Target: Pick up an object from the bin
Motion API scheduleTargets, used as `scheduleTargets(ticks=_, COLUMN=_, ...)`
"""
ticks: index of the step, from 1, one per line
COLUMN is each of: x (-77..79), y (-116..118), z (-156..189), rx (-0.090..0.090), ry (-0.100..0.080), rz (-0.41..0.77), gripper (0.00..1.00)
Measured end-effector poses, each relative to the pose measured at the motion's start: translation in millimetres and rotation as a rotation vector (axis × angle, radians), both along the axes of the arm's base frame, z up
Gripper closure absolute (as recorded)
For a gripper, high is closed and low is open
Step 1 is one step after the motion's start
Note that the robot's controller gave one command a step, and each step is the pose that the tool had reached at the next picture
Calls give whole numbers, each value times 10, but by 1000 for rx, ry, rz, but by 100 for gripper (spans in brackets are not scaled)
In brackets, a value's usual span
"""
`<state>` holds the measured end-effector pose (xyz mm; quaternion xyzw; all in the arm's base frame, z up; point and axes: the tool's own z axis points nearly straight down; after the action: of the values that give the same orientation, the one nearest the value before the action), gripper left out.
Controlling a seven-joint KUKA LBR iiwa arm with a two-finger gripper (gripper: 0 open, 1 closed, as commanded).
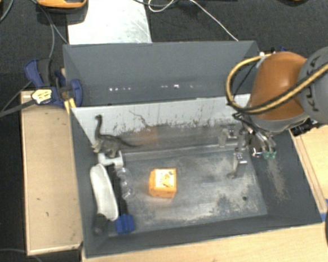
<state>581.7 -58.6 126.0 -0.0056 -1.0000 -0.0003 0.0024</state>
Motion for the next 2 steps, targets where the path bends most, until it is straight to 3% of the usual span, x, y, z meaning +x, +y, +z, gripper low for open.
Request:
scheduleTargets(ticks=1, x=20, y=2, z=47, rx=-1, ry=-8, rz=2, gripper=0)
scheduleTargets(ticks=2, x=84, y=222, z=-587, rx=2, ry=4, rz=42, gripper=0)
